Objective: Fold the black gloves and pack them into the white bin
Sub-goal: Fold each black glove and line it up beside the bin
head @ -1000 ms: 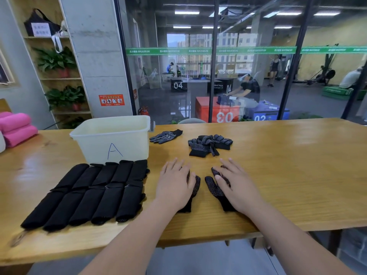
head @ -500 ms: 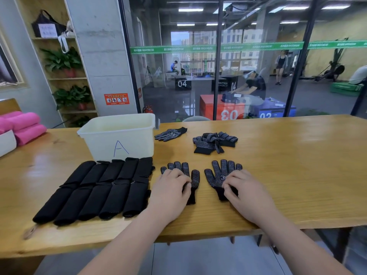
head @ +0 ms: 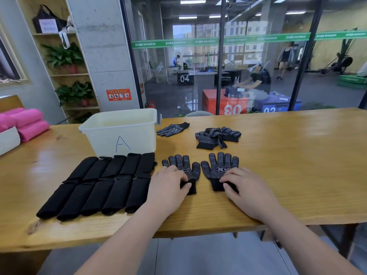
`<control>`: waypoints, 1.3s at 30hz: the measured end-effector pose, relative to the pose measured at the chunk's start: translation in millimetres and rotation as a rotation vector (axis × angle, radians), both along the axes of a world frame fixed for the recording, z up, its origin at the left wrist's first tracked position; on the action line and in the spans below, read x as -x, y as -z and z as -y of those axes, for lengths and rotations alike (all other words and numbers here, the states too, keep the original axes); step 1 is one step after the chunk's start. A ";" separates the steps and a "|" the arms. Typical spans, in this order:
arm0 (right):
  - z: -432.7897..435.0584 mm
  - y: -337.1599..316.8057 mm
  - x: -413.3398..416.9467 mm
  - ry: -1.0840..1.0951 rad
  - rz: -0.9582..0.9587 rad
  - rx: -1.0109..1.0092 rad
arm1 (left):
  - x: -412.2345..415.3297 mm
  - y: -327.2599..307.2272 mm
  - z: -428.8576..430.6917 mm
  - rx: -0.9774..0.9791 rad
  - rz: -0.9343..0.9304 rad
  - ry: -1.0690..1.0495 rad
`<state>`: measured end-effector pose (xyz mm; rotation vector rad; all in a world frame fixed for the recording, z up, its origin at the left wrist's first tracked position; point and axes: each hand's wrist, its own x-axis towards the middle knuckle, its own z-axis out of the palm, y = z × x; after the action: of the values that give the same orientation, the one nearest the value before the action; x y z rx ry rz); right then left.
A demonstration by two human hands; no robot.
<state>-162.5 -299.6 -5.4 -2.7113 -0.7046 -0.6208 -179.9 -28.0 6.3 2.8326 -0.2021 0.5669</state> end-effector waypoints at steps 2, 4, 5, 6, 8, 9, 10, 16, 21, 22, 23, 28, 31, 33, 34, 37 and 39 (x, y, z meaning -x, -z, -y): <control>0.3 -0.8 0.5 -0.020 -0.030 0.017 | -2.5 -2.2 1.5 -0.012 -0.007 -0.029; 0.3 -1.4 1.1 -0.040 -0.045 0.020 | -4.7 -3.3 3.9 -0.034 0.001 -0.065; 0.1 -1.6 0.9 -0.045 -0.052 0.014 | -5.8 -3.7 5.2 -0.032 0.016 -0.090; 0.2 -1.6 0.1 -0.047 -0.058 -0.001 | -6.3 -4.6 6.6 -0.015 0.037 -0.122; 0.8 -1.7 -1.7 -0.044 -0.082 -0.079 | -7.3 -7.8 10.7 0.069 0.095 -0.176; 1.6 -2.6 -2.2 -0.038 -0.105 -0.136 | -7.6 -11.1 13.8 0.141 0.111 -0.181; 2.6 -3.4 -2.9 -0.033 -0.133 -0.188 | -8.7 -14.6 17.8 0.227 0.108 -0.168; 8.7 -7.2 -3.4 -0.100 -0.268 -0.298 | -18.4 -21.3 62.5 0.638 -0.140 0.077; 12.1 -1.1 -10.4 -0.099 -0.261 -0.368 | -24.0 -11.6 72.8 0.571 -0.191 0.189; 13.1 0.1 -12.5 -0.092 -0.259 -0.392 | -24.1 -10.6 69.3 0.541 -0.153 0.196; 13.9 1.7 -14.9 -0.077 -0.261 -0.409 | -24.4 -9.5 64.5 0.490 -0.106 0.201; 11.2 0.8 -12.9 -0.053 -0.244 -0.346 | -30.4 4.9 32.5 0.184 0.111 0.193; 6.0 -2.8 -7.3 -0.122 -0.197 -0.233 | -31.5 14.1 24.9 0.182 0.180 0.198; 4.7 -5.2 -5.1 -0.158 -0.210 -0.220 | -31.5 15.0 25.8 0.190 0.188 0.195; 4.4 -7.0 -4.0 -0.171 -0.221 -0.234 | -31.3 15.2 26.4 0.189 0.188 0.195; 2.1 -17.9 -4.0 -0.169 -0.207 -0.296 | -31.3 14.1 26.7 0.191 0.164 0.200; -0.2 -32.8 -6.5 -0.135 -0.225 -0.338 | -31.0 12.5 25.7 0.207 0.138 0.194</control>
<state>-156.1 -299.4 27.4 -2.3518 -0.6518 -0.3567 -148.9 -53.7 -6.3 2.5407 -0.4130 0.6972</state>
